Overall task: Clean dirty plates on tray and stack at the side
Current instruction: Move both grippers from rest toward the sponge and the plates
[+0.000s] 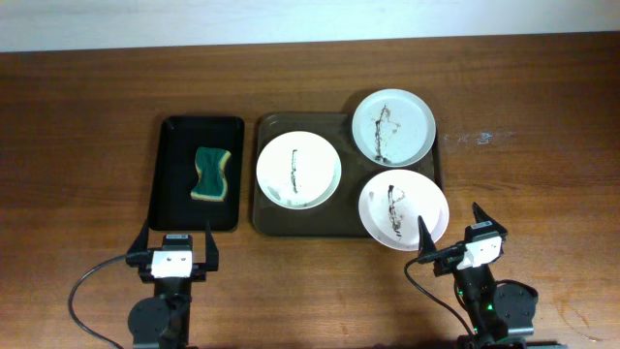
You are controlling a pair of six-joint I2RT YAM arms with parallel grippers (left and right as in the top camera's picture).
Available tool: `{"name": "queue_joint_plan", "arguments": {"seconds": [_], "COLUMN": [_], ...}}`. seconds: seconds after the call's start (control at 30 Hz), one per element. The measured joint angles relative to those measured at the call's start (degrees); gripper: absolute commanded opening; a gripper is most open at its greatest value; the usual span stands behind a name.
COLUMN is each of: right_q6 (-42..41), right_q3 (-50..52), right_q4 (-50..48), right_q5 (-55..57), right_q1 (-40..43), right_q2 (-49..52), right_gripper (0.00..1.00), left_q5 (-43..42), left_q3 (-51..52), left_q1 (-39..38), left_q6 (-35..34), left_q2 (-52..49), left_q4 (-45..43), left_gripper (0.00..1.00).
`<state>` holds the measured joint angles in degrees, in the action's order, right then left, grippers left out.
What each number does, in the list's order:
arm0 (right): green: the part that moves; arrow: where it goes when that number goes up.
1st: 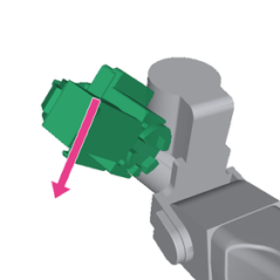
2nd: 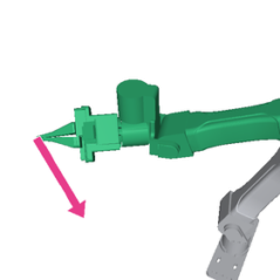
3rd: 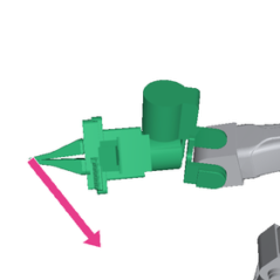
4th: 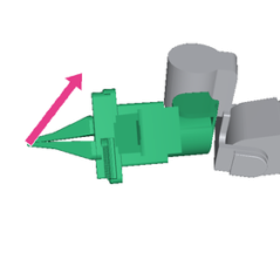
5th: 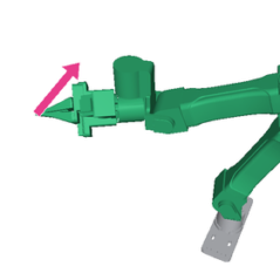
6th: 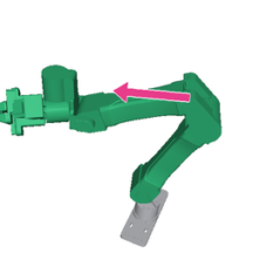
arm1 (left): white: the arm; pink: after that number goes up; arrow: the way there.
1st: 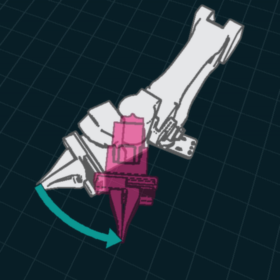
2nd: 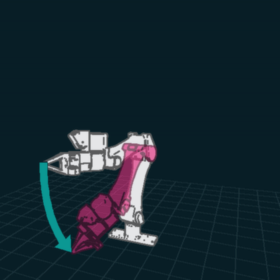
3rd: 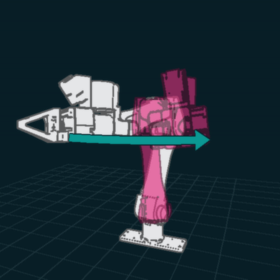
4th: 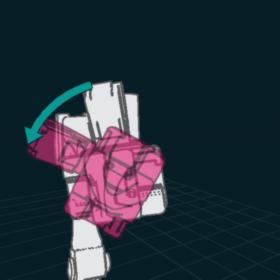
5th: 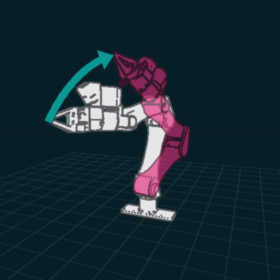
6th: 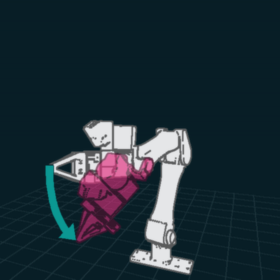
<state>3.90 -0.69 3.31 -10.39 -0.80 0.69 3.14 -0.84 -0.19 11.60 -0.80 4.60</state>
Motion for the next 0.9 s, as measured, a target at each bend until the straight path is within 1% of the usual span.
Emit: {"name": "queue_joint_plan", "arguments": {"seconds": [0.63,0.9], "right_q6": [-0.02,0.00], "right_q3": [0.02,0.02], "right_q4": [0.00,0.00], "right_q5": [0.02,0.00], "right_q1": [0.00,0.00], "right_q2": [0.00,0.00], "right_gripper": [0.99,0.99], "left_q5": [0.24,0.00], "left_q3": [0.00,0.04], "left_q1": [0.02,0.02], "left_q6": [0.00,-0.07], "left_q2": [0.00,0.02], "left_q4": [-0.20,-3.69], "left_gripper": [0.99,1.00]}}
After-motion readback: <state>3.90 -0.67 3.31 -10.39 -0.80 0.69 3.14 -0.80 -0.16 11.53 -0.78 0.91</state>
